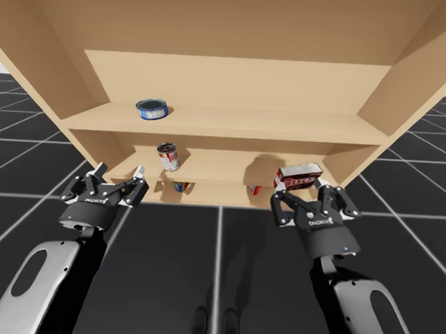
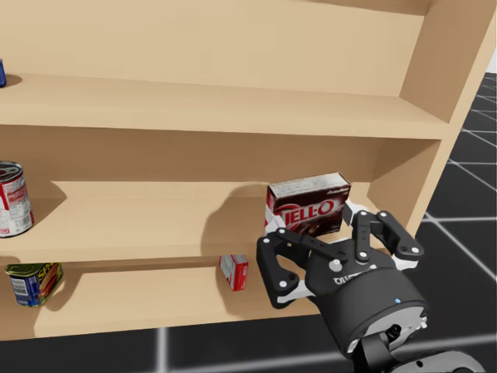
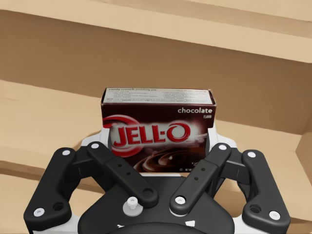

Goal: Find the pudding box on the shelf and bring it to me.

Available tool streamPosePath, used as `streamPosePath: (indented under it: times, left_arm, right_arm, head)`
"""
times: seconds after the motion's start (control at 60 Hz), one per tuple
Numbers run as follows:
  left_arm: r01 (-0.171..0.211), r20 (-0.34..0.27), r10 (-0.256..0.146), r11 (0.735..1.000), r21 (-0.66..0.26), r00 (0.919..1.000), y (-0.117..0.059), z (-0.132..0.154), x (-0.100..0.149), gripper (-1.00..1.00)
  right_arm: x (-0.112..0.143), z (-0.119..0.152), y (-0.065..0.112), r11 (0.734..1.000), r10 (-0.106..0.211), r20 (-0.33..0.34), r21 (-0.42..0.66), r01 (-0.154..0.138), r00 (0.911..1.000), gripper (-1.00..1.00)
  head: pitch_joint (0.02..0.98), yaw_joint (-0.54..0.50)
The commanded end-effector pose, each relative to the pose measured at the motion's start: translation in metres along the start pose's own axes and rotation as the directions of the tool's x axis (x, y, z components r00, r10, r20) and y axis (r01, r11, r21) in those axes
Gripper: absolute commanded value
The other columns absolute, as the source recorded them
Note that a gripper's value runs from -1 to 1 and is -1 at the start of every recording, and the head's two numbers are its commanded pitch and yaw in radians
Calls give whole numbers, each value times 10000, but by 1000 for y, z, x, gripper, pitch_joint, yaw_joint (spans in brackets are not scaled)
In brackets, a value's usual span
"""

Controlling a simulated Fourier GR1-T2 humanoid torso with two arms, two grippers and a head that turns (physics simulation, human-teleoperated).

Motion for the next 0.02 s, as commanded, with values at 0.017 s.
streamPosePath:
  times: [0.017]
  left_arm:
    - [4, 6, -4, 10000, 9, 10000, 0, 0, 0, -1000]
  right_arm:
    - [22, 27, -13, 9955, 336, 795, -909, -263, 9963, 1000]
  head:
    - [529, -224]
